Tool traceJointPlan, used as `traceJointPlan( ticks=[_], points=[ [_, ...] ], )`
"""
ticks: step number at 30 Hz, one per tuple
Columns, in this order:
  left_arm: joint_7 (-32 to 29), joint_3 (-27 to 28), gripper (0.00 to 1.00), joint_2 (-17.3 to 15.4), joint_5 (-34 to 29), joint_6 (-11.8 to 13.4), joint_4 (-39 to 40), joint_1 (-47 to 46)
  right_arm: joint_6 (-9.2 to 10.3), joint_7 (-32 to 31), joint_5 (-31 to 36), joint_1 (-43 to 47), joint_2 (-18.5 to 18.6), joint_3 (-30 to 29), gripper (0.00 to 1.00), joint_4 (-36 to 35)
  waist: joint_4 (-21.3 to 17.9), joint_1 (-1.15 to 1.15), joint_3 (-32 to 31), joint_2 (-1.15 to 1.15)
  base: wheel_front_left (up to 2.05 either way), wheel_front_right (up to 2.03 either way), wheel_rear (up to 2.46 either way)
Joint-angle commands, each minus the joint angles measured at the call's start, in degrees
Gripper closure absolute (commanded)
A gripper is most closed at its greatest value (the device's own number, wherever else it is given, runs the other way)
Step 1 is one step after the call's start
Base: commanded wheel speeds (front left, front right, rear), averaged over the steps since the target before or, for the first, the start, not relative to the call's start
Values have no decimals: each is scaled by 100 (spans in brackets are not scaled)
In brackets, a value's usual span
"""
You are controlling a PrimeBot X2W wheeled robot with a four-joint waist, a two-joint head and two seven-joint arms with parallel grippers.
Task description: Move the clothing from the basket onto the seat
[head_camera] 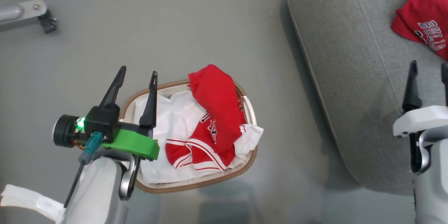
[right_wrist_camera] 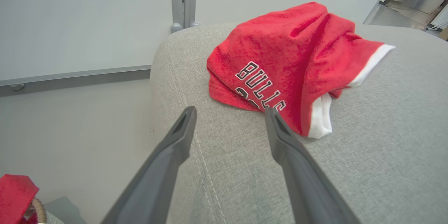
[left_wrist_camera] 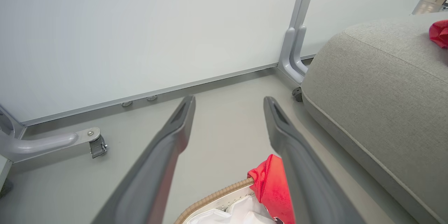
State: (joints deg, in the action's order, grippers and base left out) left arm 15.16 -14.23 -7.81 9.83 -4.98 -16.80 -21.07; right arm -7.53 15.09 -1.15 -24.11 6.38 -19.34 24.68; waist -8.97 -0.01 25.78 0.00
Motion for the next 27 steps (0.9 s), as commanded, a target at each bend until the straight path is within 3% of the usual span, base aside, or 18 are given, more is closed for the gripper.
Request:
traceJointPlan(
  ticks=[1,14,27],
  points=[
    [-1,113,0,38,-69,23,15,112,8,12,-62,13,-15,109,0,-81,361,1,-298,0,0,0,0],
    [0,1023,0,289,-257,-28,-157,716,8,11,-152,281,-201,1437,0,-363,1005,1,-969,0,0,0,0],
    [-1,1339,0,431,-496,-181,231,1524,8,11,-301,892,-243,1873,0,-571,1005,1,-1399,0,0,0,0]
  ],
)
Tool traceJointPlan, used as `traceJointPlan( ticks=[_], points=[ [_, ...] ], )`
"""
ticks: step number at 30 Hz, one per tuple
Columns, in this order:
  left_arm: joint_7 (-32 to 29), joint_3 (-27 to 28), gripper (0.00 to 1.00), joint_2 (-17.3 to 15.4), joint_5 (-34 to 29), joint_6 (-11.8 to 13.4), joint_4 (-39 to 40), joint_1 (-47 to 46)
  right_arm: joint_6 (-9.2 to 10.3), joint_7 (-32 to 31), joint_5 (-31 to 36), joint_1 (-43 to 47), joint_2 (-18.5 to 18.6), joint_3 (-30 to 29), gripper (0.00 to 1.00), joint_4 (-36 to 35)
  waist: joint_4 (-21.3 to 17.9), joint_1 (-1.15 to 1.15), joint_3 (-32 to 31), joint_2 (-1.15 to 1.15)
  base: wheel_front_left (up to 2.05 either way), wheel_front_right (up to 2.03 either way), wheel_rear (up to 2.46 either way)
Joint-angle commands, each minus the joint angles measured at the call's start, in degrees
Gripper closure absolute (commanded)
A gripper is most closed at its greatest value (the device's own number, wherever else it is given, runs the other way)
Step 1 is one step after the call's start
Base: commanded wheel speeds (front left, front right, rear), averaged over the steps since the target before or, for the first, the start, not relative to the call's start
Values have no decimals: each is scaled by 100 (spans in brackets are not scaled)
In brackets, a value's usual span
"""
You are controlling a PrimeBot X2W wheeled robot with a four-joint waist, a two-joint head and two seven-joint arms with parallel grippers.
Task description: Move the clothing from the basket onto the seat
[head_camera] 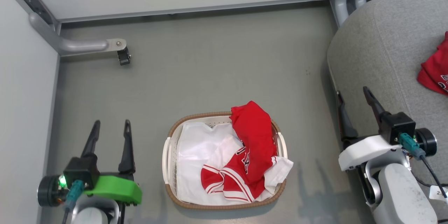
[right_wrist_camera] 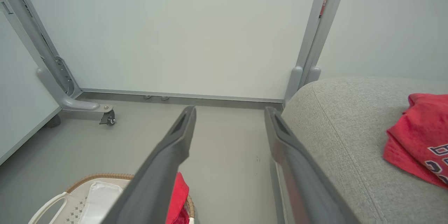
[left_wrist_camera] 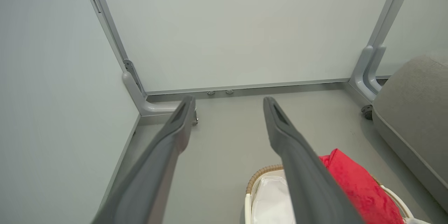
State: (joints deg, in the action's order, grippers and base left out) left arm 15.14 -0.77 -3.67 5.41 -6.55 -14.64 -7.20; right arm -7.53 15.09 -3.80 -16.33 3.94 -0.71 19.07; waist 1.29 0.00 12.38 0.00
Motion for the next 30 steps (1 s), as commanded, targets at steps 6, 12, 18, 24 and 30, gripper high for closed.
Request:
traceJointPlan(
  ticks=[6,12,18,24,30],
  points=[
    [1,34,0,31,-42,-53,25,414,8,11,-80,393,0,139,0,-72,-58,0,-343,0,0,0,0],
    [1,53,0,59,43,-75,63,602,8,11,-134,669,-26,186,0,-184,-36,0,-538,0,0,0,0],
    [1,60,0,70,163,-54,47,819,8,11,-188,887,-50,256,0,-199,-39,0,-714,0,0,0,0],
    [1,-59,0,71,290,18,35,885,8,11,-201,884,-72,283,0,-192,-46,0,-727,0,0,0,0],
    [0,-147,0,69,351,76,-97,811,8,11,-147,745,-80,289,0,-229,-89,0,-622,0,0,0,0]
  ],
)
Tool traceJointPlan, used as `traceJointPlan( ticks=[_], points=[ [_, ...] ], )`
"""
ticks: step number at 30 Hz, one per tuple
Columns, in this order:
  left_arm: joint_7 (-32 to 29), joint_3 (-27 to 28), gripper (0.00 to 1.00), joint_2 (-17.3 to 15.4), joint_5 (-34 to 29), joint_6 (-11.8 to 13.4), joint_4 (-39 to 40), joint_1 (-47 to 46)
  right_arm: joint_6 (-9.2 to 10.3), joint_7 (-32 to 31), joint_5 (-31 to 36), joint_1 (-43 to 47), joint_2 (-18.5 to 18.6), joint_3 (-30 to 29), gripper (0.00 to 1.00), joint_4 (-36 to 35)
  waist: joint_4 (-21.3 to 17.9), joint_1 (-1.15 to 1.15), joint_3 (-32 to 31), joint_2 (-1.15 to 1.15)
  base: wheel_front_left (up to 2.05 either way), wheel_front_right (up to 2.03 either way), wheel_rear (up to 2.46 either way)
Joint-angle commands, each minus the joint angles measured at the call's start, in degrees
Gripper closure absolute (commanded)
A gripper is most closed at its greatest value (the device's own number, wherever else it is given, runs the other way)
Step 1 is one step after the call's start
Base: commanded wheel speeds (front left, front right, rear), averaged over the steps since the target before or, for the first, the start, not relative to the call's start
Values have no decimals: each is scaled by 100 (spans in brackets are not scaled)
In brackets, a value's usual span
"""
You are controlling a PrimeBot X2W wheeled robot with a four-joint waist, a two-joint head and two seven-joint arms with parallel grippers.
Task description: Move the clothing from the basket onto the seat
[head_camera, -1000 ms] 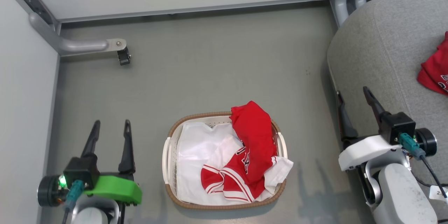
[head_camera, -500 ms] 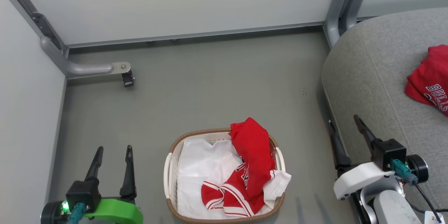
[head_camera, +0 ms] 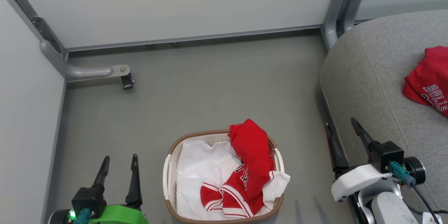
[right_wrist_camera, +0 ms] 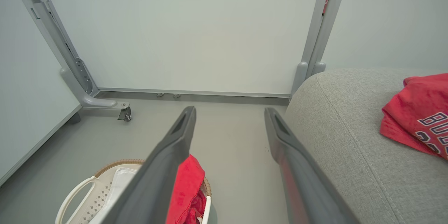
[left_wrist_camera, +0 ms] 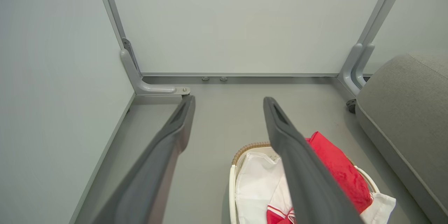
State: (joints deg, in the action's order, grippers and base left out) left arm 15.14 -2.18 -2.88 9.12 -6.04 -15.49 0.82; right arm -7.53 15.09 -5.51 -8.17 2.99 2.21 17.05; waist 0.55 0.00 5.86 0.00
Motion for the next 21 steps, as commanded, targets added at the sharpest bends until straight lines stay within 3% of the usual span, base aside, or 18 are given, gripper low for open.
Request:
traceJointPlan(
  ticks=[1,10,21],
  points=[
    [0,-27,0,-10,-27,46,-40,-28,8,11,23,-89,13,-1,0,-27,-22,0,49,0,0,0,0],
    [0,-476,0,-10,297,-30,-346,-350,8,11,-10,-314,12,30,0,-119,-138,0,470,0,0,0,0],
    [0,-1539,0,-13,785,-98,-1215,-1397,8,11,-110,-918,51,-167,0,-453,-301,0,1529,0,0,0,0]
  ],
)
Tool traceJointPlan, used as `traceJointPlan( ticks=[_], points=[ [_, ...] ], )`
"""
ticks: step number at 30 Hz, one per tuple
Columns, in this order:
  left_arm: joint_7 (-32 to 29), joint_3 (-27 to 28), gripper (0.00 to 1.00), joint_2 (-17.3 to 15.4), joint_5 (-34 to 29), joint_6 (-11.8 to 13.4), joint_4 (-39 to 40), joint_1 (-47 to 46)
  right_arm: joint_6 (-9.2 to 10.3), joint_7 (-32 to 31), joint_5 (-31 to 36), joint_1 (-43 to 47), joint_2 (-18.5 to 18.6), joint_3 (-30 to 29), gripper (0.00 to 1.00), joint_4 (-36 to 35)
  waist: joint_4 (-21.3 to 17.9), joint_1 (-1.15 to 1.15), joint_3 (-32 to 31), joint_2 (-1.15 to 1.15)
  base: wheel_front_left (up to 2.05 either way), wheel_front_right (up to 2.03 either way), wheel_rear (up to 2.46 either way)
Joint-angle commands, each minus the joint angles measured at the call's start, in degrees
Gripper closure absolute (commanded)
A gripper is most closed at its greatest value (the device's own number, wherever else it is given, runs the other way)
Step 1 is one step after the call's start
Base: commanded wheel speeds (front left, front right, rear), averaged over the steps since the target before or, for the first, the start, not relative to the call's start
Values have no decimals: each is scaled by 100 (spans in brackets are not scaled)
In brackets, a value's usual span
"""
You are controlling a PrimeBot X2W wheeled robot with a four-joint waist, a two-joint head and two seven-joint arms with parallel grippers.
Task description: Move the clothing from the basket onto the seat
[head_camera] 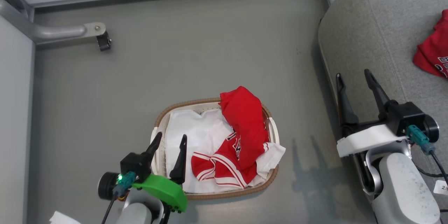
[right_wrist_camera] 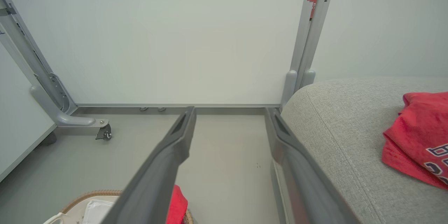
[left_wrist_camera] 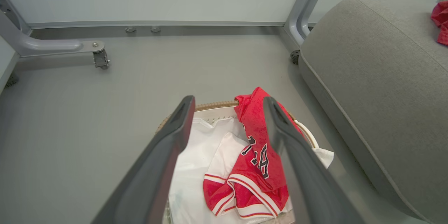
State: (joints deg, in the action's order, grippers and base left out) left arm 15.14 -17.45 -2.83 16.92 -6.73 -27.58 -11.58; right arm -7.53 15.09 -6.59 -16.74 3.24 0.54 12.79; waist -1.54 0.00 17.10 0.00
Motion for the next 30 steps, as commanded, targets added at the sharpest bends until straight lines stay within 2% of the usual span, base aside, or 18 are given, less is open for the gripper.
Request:
traceJointPlan(
  ticks=[1,18,23,30],
  points=[
    [0,-81,0,-19,79,-27,-113,-251,8,11,3,-92,36,-5,0,-66,-102,0,491,0,0,0,0],
    [0,-1646,0,-26,1184,-79,-1936,-1900,8,11,54,-639,156,38,0,-525,-416,0,1708,0,0,0,0],
    [0,-2299,0,-23,1786,-82,-2380,-2332,8,11,71,-766,140,88,0,-664,-525,0,2028,0,0,0,0],
    [-2,-3178,0,-26,2753,-83,-2496,-2833,8,11,117,-843,158,107,0,-805,-595,0,2350,0,0,0,0]
  ],
)
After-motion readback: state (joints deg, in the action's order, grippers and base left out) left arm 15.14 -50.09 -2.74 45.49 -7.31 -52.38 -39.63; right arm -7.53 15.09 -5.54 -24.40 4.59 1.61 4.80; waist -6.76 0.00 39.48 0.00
